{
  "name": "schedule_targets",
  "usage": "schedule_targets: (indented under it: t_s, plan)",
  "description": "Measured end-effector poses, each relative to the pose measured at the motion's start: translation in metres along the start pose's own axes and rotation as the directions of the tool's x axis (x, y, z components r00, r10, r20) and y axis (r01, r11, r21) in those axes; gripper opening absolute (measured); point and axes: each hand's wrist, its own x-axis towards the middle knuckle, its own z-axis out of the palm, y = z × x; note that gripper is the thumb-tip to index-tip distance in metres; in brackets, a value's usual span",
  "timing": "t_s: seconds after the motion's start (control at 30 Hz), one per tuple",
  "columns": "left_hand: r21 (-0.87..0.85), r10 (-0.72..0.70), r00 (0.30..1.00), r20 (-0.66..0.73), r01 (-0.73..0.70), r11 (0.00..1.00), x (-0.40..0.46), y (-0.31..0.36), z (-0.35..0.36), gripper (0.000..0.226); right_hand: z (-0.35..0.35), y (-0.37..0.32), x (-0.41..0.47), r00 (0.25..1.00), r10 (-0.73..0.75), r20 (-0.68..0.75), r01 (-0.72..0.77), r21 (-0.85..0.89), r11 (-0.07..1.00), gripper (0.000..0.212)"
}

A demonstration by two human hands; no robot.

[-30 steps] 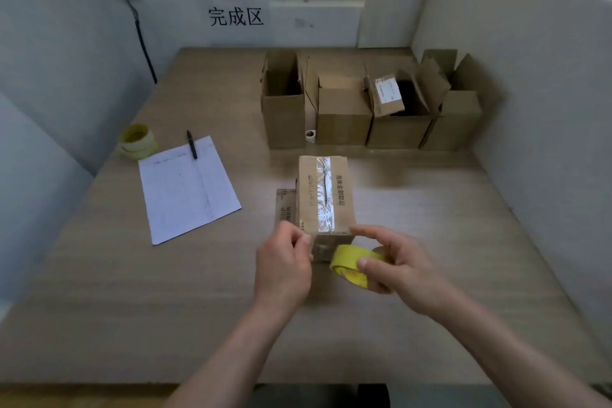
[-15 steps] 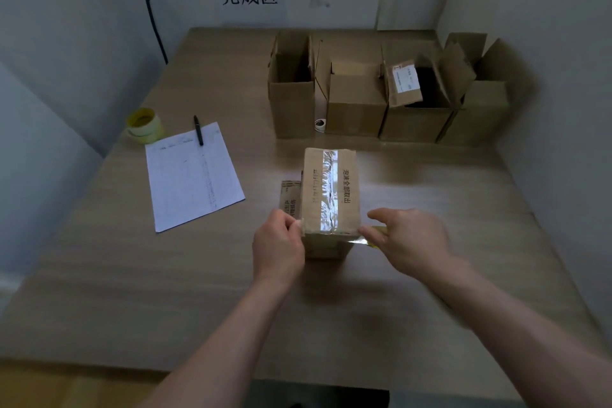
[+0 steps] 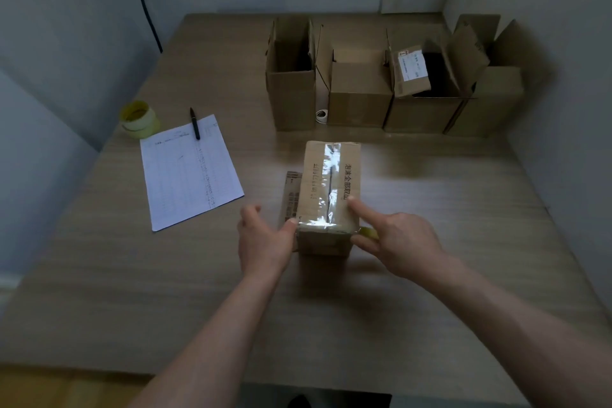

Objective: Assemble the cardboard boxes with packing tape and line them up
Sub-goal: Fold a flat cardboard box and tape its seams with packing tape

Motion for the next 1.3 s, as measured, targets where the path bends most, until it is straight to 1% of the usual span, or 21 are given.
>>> schedule_targets:
  t_s: [0.03, 0.07, 0.13, 0.2, 0.33, 0.4, 0.47, 0.57, 0.63, 0.7, 0.8, 0.87, 0.93, 0.97, 1.03, 1.1, 1.13, 1.2, 1.23, 1.27, 1.3]
  plan:
    - [0.046, 0.196, 0.980, -0.022, -0.195, 0.980, 0.001, -0.002, -0.001, 0.064, 0.002, 0.002, 0.002, 1.000, -0.015, 0.013, 0.015, 0.002, 1.000, 0.066]
    - [0.105, 0.412, 0.911, 0.020, -0.412, 0.905, 0.002, -0.004, 0.001, 0.067, 0.004, 0.005, 0.004, 1.000, -0.026, 0.017, 0.026, 0.003, 1.000, 0.066]
    - [0.125, 0.643, 0.726, 0.245, -0.681, 0.721, 0.009, -0.009, 0.010, 0.066, 0.007, 0.007, 0.008, 0.998, -0.057, 0.001, 0.057, -0.006, 0.998, 0.066]
    - [0.106, 0.691, 0.611, 0.385, -0.774, 0.625, 0.022, -0.017, 0.022, 0.060, 0.009, 0.007, 0.009, 0.996, -0.092, -0.018, 0.092, 0.001, 0.996, 0.067]
    - [0.045, 0.837, 0.456, 0.303, -0.884, 0.465, 0.042, -0.031, 0.036, 0.042, 0.017, 0.014, 0.015, 0.989, -0.133, -0.064, 0.140, 0.123, 0.982, 0.067]
    - [-0.024, 0.830, 0.511, 0.222, -0.848, 0.529, 0.038, -0.034, 0.040, 0.042, 0.022, 0.017, 0.019, 0.989, -0.128, -0.071, 0.140, 0.192, 0.971, 0.068]
    - [-0.109, 0.733, 0.674, 0.098, -0.724, 0.681, 0.027, -0.027, 0.048, 0.042, 0.025, 0.017, 0.022, 0.991, -0.120, -0.056, 0.130, 0.241, 0.962, 0.069]
    - [-0.211, 0.454, 0.887, -0.081, -0.460, 0.862, 0.016, -0.009, 0.066, 0.040, 0.025, 0.014, 0.022, 0.995, -0.088, -0.040, 0.096, 0.308, 0.946, 0.071]
    - [-0.300, 0.314, 0.945, -0.092, -0.327, 0.896, 0.020, 0.002, 0.070, 0.033, 0.027, 0.009, 0.019, 0.996, -0.071, -0.047, 0.083, 0.353, 0.932, 0.072]
    - [-0.376, 0.256, 0.967, 0.008, -0.234, 0.897, 0.028, 0.012, 0.063, 0.029, 0.026, 0.006, 0.018, 0.998, -0.061, -0.035, 0.070, 0.389, 0.918, 0.071]
    - [-0.245, 0.286, 0.951, 0.114, -0.253, 0.936, 0.031, 0.020, 0.044, 0.031, 0.016, 0.016, 0.025, 0.993, -0.112, 0.045, 0.087, 0.384, 0.919, 0.073]
    - [0.091, 0.361, 0.926, 0.112, -0.371, 0.924, 0.024, 0.022, 0.032, 0.027, 0.003, 0.027, 0.033, 0.978, -0.170, 0.122, 0.116, 0.361, 0.925, 0.073]
    - [0.502, 0.491, 0.863, 0.122, -0.480, 0.719, 0.013, 0.020, 0.023, 0.028, -0.011, 0.033, 0.041, 0.943, -0.241, 0.230, 0.146, 0.365, 0.920, 0.070]
    - [0.606, 0.562, 0.813, 0.153, -0.526, 0.597, 0.009, 0.021, 0.020, 0.027, -0.016, 0.033, 0.045, 0.916, -0.279, 0.288, 0.162, 0.371, 0.914, 0.068]
    - [0.607, 0.692, 0.665, 0.282, -0.682, 0.408, 0.006, 0.030, 0.016, 0.026, -0.023, 0.027, 0.052, 0.888, -0.332, 0.317, 0.217, 0.346, 0.913, 0.061]
    - [0.414, 0.714, 0.519, 0.469, -0.844, 0.342, 0.009, 0.042, 0.018, 0.043, -0.024, 0.020, 0.054, 0.911, -0.334, 0.241, 0.257, 0.299, 0.919, 0.050]
    - [0.299, 0.671, 0.510, 0.538, -0.860, 0.413, 0.010, 0.049, 0.018, 0.057, -0.021, 0.019, 0.052, 0.931, -0.315, 0.182, 0.259, 0.275, 0.926, 0.046]
    - [0.183, 0.531, 0.598, 0.601, -0.749, 0.636, 0.013, 0.060, 0.020, 0.076, -0.008, 0.024, 0.045, 0.975, -0.220, 0.010, 0.207, 0.299, 0.931, 0.044]
    - [0.191, 0.491, 0.629, 0.603, -0.711, 0.677, 0.017, 0.063, 0.021, 0.077, 0.000, 0.028, 0.040, 0.988, -0.133, -0.081, 0.153, 0.351, 0.924, 0.041]
    - [0.239, 0.503, 0.618, 0.604, -0.743, 0.625, 0.022, 0.065, 0.023, 0.074, 0.008, 0.031, 0.032, 0.988, -0.021, -0.151, 0.082, 0.404, 0.911, 0.041]
    - [0.304, 0.533, 0.564, 0.631, -0.812, 0.499, 0.027, 0.069, 0.025, 0.070, 0.018, 0.035, 0.024, 0.980, 0.080, -0.182, 0.009, 0.443, 0.896, 0.046]
